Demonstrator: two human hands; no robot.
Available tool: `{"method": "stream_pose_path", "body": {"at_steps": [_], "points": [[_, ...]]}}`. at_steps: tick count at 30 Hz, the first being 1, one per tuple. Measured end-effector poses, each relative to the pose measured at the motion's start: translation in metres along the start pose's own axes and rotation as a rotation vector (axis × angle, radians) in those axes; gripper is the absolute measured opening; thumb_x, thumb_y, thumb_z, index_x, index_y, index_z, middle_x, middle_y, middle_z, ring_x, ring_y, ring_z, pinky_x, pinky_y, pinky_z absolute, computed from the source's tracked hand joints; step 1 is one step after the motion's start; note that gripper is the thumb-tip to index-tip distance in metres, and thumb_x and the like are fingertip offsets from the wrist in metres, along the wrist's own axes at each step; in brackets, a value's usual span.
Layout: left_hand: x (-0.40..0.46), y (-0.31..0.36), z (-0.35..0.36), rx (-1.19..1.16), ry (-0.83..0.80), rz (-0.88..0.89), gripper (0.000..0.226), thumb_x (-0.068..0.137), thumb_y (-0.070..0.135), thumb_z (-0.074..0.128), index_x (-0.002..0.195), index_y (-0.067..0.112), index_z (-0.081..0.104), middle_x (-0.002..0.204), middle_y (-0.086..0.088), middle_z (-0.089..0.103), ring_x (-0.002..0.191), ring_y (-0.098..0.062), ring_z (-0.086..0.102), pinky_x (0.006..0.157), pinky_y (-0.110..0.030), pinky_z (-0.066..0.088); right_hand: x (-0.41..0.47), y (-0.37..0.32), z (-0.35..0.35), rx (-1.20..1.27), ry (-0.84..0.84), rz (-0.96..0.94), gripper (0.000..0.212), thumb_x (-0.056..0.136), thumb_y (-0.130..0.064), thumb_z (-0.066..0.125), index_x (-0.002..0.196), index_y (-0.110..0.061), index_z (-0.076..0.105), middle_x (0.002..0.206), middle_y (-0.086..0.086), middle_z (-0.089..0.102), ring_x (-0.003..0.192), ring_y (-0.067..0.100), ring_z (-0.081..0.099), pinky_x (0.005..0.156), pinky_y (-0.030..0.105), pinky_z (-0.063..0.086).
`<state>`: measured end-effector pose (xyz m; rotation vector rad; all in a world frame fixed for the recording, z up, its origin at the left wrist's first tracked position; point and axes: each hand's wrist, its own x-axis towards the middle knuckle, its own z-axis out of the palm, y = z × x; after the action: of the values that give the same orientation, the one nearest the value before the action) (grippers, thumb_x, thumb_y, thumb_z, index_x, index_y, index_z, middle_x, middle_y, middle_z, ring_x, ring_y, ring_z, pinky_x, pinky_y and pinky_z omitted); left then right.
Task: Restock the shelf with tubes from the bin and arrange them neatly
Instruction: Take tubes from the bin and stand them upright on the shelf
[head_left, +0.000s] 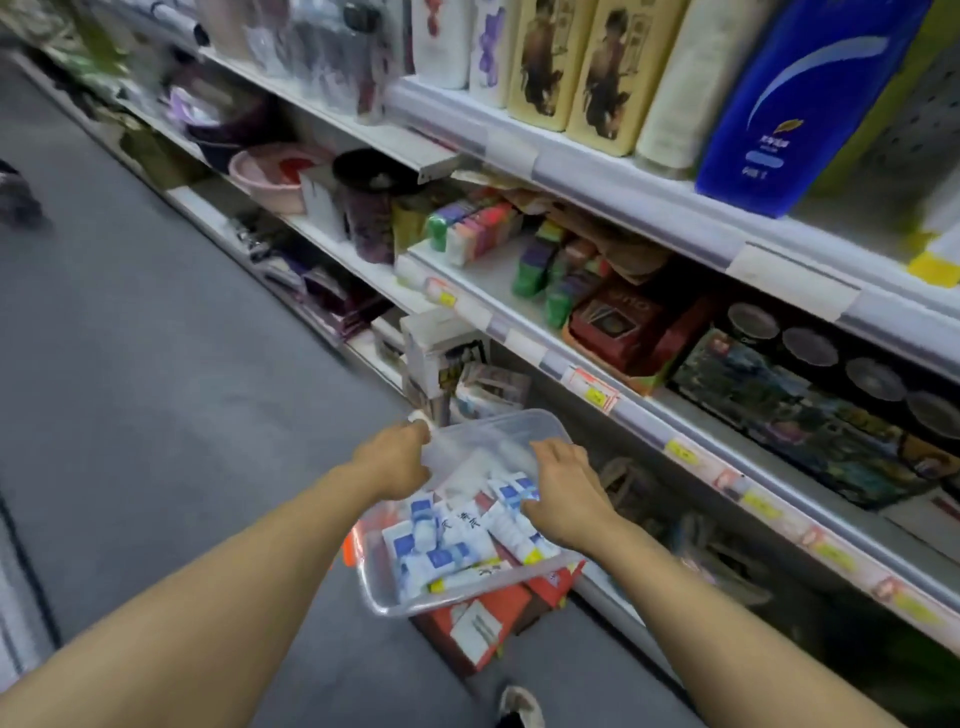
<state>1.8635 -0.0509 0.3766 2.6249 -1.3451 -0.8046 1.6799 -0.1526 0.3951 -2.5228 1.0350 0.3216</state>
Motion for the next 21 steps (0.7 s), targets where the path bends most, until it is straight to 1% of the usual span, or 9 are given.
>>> {"method": "stream_pose_path", "body": {"at_steps": [2,4,8,12,15,18,21], "points": [[0.004,-0.013,0.015,-0.024,-0.028,-0.058,0.05,0.087,0.024,0.058,0.133,0.012,0.04,0.137,-0.013,0.046,0.124,-0.029,0.047,0.1,-0.033,0.039,0.013,0.0,0.012,0.006,-0.023,0.002,0.061,0.088,-0.026,0.055,0.14,-0.008,0.029,0.146,0.011,0.03,0.136,0.031,0.024,0.112,0.036,0.024],[0.009,-0.024,0.031,-0.047,-0.049,-0.111,0.05,0.088,0.024,0.058,0.133,0.013,0.04,0.139,-0.011,0.044,0.127,-0.027,0.045,0.101,-0.032,0.037,0.03,0.002,0.024,0.011,-0.046,-0.006,0.061,0.087,-0.026,0.056,0.14,-0.009,0.03,0.146,0.011,0.032,0.135,0.03,0.026,0.112,0.034,0.024],[0.026,-0.04,0.065,-0.1,-0.099,-0.223,0.048,0.088,0.027,0.056,0.131,0.015,0.04,0.137,-0.01,0.046,0.121,-0.029,0.05,0.097,-0.034,0.04,0.064,0.015,0.051,0.031,-0.122,0.003,0.066,0.086,-0.026,0.06,0.141,-0.01,0.028,0.145,0.012,0.031,0.136,0.029,0.025,0.111,0.032,0.024],[0.052,-0.046,0.103,-0.184,-0.145,-0.317,0.047,0.087,0.027,0.058,0.128,0.012,0.042,0.13,-0.014,0.052,0.116,-0.031,0.052,0.093,-0.033,0.042,0.101,0.038,0.078,0.047,-0.174,0.013,0.063,0.084,-0.025,0.062,0.137,-0.009,0.033,0.143,0.013,0.035,0.134,0.03,0.028,0.11,0.033,0.027],[0.075,-0.047,0.132,-0.268,-0.158,-0.391,0.043,0.087,0.024,0.057,0.125,0.008,0.044,0.126,-0.016,0.055,0.115,-0.031,0.052,0.09,-0.032,0.041,0.127,0.058,0.1,0.067,-0.203,0.028,0.06,0.081,-0.024,0.061,0.135,-0.011,0.037,0.139,0.012,0.04,0.129,0.03,0.033,0.106,0.032,0.03],[0.098,-0.048,0.161,-0.298,-0.168,-0.455,0.042,0.089,0.025,0.055,0.126,0.006,0.043,0.128,-0.016,0.053,0.117,-0.032,0.05,0.091,-0.034,0.04,0.151,0.08,0.124,0.096,-0.229,0.048,0.059,0.081,-0.021,0.061,0.135,-0.01,0.039,0.137,0.012,0.043,0.125,0.03,0.037,0.104,0.031,0.031],[0.121,-0.05,0.187,-0.31,-0.175,-0.508,0.048,0.089,0.028,0.056,0.129,0.006,0.04,0.13,-0.017,0.051,0.118,-0.033,0.05,0.094,-0.036,0.04,0.169,0.098,0.144,0.125,-0.225,0.084,0.054,0.083,-0.017,0.059,0.132,-0.009,0.041,0.134,0.012,0.045,0.123,0.029,0.038,0.103,0.032,0.033]]}}
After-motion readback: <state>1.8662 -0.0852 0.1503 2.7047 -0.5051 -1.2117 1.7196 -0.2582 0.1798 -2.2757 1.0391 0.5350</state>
